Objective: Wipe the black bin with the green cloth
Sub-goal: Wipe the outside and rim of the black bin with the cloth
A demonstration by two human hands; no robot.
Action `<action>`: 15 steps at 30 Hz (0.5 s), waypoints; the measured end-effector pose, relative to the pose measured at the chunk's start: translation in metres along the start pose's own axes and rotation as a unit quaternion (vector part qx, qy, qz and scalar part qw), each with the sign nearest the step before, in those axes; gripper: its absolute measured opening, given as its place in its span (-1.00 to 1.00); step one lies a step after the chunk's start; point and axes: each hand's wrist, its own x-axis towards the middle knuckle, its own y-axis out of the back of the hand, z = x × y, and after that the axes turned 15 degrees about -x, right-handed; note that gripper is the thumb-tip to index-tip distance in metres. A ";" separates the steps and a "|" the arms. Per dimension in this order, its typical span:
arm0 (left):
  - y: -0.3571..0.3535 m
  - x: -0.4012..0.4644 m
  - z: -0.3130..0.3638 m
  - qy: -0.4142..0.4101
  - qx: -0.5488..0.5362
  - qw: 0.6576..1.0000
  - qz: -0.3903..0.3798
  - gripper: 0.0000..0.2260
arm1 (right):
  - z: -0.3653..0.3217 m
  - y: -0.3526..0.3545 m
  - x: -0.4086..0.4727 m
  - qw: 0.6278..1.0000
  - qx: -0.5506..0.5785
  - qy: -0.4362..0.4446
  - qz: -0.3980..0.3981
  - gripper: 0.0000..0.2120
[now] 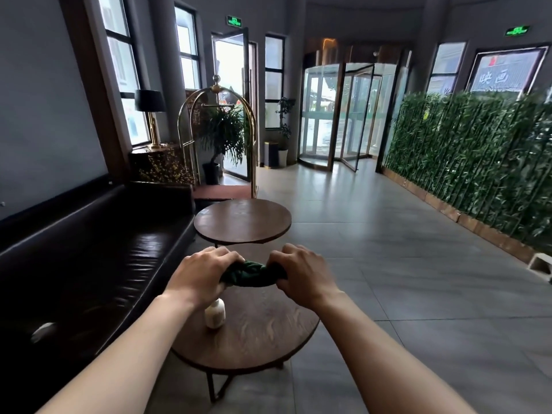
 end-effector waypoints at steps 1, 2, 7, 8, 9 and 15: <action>-0.001 0.000 -0.001 -0.003 -0.003 1.000 0.000 -0.58 | -0.001 0.000 -0.001 1.000 -0.003 -0.003 0.000 -0.79; -0.001 -0.001 -0.002 -0.003 -0.008 1.000 -0.001 -0.58 | -0.002 0.000 -0.001 1.000 -0.006 -0.005 0.000 -0.78; -0.001 -0.012 -0.020 -0.004 -0.023 1.000 0.001 -0.60 | -0.022 -0.006 0.001 1.000 -0.013 -0.004 -0.010 -0.78; -0.001 -0.016 -0.028 0.001 -0.024 1.000 -0.002 -0.60 | -0.030 -0.009 0.002 1.000 -0.012 -0.005 -0.013 -0.78; -0.002 -0.017 -0.030 0.001 -0.024 1.000 0.001 -0.60 | -0.032 -0.010 0.002 1.000 -0.012 -0.008 -0.013 -0.78; -0.015 -0.040 -0.058 0.011 -0.040 0.999 -0.026 -0.59 | -0.062 -0.031 -0.005 0.999 -0.004 -0.012 -0.043 -0.77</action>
